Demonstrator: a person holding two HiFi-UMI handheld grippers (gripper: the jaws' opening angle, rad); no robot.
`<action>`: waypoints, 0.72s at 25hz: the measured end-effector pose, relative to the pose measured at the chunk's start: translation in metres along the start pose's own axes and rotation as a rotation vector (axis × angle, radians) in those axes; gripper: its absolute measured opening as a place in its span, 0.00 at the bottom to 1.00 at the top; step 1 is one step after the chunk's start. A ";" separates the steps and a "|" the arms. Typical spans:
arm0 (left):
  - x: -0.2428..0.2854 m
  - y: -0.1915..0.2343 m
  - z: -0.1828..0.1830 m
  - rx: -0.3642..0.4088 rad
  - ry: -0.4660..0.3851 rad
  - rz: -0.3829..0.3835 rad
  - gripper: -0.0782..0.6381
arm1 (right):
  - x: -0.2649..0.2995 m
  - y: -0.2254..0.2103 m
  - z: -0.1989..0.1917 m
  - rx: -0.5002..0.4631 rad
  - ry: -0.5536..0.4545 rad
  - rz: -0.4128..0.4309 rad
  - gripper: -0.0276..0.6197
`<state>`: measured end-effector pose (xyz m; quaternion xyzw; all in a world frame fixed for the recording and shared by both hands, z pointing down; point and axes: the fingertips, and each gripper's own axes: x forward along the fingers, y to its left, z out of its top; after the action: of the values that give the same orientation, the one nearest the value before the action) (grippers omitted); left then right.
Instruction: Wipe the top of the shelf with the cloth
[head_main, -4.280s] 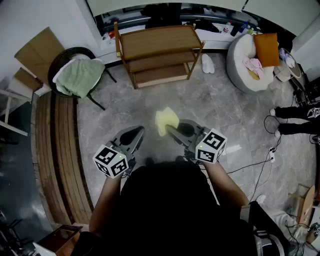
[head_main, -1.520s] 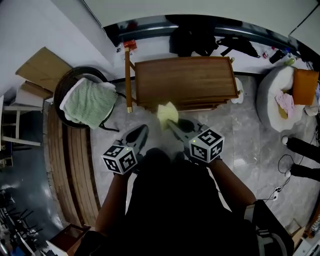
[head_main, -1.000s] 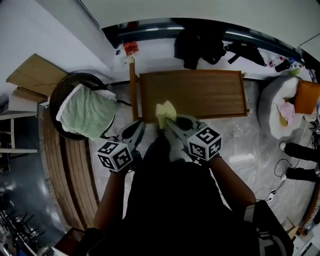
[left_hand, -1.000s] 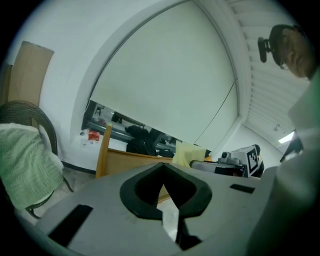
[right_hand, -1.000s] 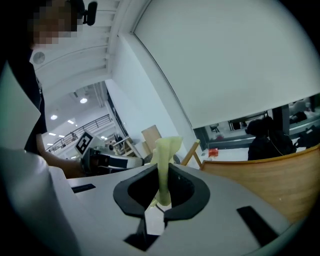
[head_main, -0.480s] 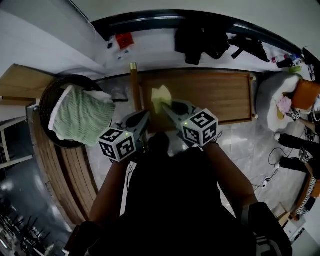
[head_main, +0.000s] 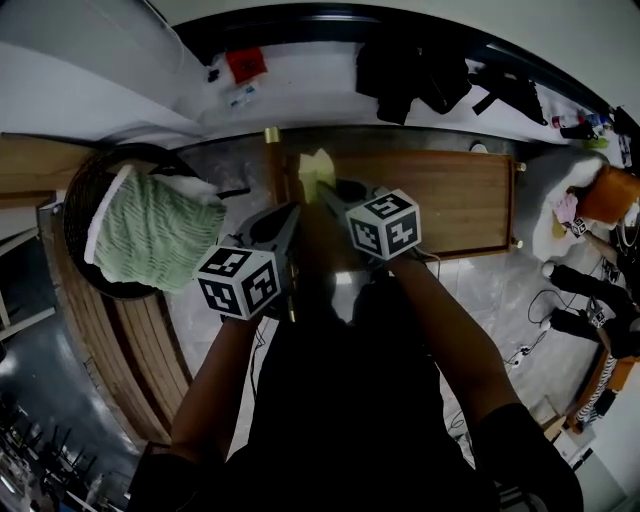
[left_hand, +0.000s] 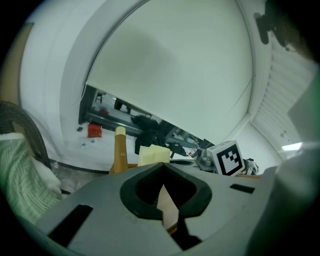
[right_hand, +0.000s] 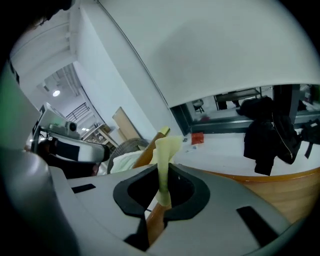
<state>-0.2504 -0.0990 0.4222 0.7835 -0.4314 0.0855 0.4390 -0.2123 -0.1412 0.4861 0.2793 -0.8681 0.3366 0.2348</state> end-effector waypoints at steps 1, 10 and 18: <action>0.002 0.004 0.002 -0.018 -0.005 0.008 0.12 | 0.009 -0.004 -0.001 0.002 0.010 0.000 0.11; 0.020 0.017 -0.001 -0.024 -0.029 0.101 0.12 | 0.071 -0.029 -0.051 0.101 0.156 0.007 0.10; 0.028 0.009 -0.011 -0.077 -0.046 0.108 0.12 | 0.093 -0.048 -0.066 0.127 0.166 -0.025 0.10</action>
<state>-0.2366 -0.1095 0.4489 0.7432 -0.4861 0.0744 0.4537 -0.2355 -0.1542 0.6070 0.2754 -0.8189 0.4102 0.2919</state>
